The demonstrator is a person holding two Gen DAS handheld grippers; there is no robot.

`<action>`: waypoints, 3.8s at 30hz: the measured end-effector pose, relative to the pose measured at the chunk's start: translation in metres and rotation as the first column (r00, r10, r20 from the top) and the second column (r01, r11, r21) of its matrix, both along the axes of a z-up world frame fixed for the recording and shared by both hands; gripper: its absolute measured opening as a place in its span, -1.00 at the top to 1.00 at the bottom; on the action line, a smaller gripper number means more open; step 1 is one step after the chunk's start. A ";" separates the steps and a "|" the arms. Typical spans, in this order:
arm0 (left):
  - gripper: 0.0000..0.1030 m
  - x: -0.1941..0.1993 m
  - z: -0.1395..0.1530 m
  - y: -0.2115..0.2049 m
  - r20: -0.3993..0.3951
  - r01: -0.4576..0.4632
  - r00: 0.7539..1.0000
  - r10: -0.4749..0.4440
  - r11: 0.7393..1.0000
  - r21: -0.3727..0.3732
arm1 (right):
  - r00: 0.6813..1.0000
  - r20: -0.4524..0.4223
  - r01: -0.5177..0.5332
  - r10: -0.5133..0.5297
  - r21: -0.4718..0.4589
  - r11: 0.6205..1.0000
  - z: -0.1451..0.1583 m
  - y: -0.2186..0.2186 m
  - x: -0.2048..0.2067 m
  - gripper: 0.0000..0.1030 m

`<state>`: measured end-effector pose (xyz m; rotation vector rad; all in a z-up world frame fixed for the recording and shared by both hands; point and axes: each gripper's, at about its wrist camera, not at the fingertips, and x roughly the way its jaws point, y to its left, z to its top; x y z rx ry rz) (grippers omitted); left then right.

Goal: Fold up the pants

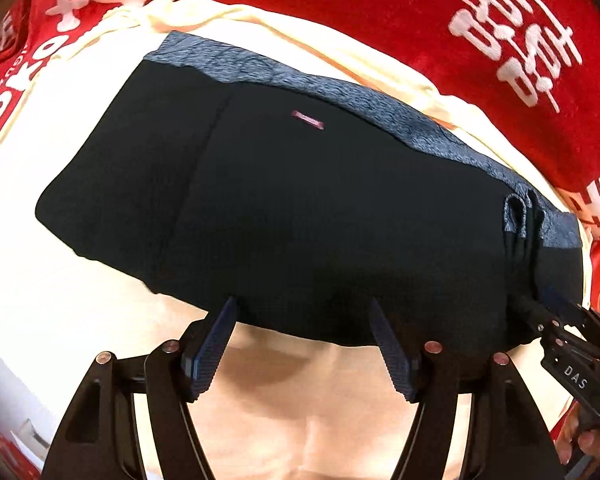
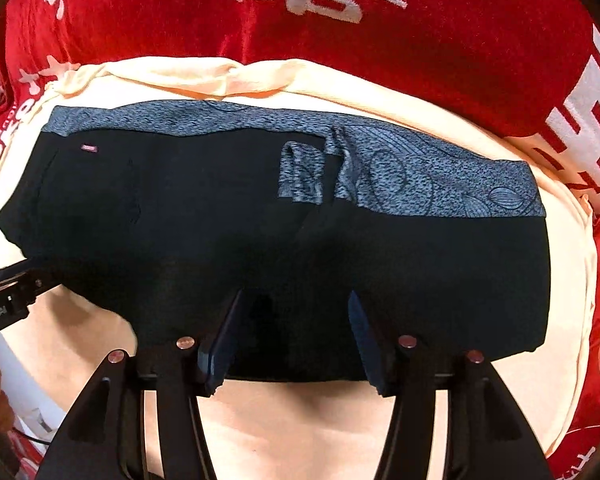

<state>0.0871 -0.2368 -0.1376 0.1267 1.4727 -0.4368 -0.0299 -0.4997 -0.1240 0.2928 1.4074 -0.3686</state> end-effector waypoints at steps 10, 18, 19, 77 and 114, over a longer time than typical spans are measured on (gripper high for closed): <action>-0.35 0.007 0.000 0.015 -0.009 -0.043 0.999 0.043 0.999 -0.022 | 0.994 0.023 -0.105 0.104 0.026 0.994 -0.007 0.035 0.032 -0.15; -0.35 0.014 -0.001 0.029 -0.013 -0.075 0.997 0.074 0.997 -0.021 | 0.990 -0.048 -0.129 0.129 0.014 0.992 -0.035 0.049 0.028 -0.33; -0.35 0.015 0.000 0.032 -0.011 -0.081 0.997 0.080 0.996 -0.023 | 0.990 -0.050 -0.133 0.133 0.009 0.991 -0.035 0.051 0.027 -0.35; 0.33 0.005 0.003 -0.005 0.465 0.154 0.856 -0.225 0.970 0.185 | 0.920 -0.001 -0.326 0.393 0.556 0.765 0.024 0.127 0.252 -0.60; 0.32 -0.162 0.127 -0.208 0.570 0.595 0.616 -0.544 0.795 0.116 | 0.947 0.275 -0.080 -0.165 0.702 0.707 0.088 -0.107 0.017 0.66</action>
